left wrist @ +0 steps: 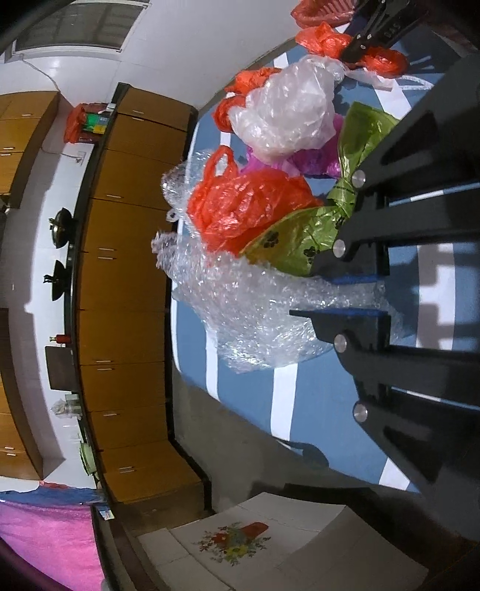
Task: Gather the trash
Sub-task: 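Grasp the clear bubble wrap with the left tool while the right tool grasps a red bag, then carry both bags to the red basket and open both tools to drop them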
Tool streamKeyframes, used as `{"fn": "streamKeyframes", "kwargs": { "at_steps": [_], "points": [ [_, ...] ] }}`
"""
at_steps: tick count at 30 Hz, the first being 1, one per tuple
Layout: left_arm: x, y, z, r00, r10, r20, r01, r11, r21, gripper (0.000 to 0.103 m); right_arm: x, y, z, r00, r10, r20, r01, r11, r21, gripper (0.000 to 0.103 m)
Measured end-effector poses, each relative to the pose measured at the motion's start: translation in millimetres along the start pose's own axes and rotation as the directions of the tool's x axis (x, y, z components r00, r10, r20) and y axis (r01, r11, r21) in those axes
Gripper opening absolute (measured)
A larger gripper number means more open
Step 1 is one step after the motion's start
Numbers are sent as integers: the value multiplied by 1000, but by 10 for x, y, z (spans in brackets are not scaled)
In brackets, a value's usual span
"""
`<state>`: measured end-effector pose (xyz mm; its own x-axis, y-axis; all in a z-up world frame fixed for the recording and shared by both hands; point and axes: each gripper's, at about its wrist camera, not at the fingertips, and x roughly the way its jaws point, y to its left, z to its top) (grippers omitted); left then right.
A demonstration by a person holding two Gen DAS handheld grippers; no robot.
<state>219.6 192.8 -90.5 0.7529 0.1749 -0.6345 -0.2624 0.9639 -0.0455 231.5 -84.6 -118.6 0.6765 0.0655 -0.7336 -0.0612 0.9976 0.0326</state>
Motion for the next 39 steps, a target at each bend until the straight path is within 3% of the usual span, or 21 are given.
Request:
{"fn": "streamKeyframes", "kwargs": {
  "at_steps": [13,21,33,39],
  "points": [
    [-536,-110,50,996,-61,68,60,998,26,9,-387,-232,65,997,10,78,-13,999,37,32],
    [-915,-432,143,981,-169,96,163,984,74,9,-644,-432,101,992,-24,122,20,999,34,32],
    [-1205,-1390,81,929,-365,56,348,916,199,9,-866,-1137,14,980,-140,139,127,987,99,32],
    [-1253,-1888,-6,893,-450,17,433,869,240,9,-949,-1528,-68,971,-201,133,182,972,146,32]
  ]
}}
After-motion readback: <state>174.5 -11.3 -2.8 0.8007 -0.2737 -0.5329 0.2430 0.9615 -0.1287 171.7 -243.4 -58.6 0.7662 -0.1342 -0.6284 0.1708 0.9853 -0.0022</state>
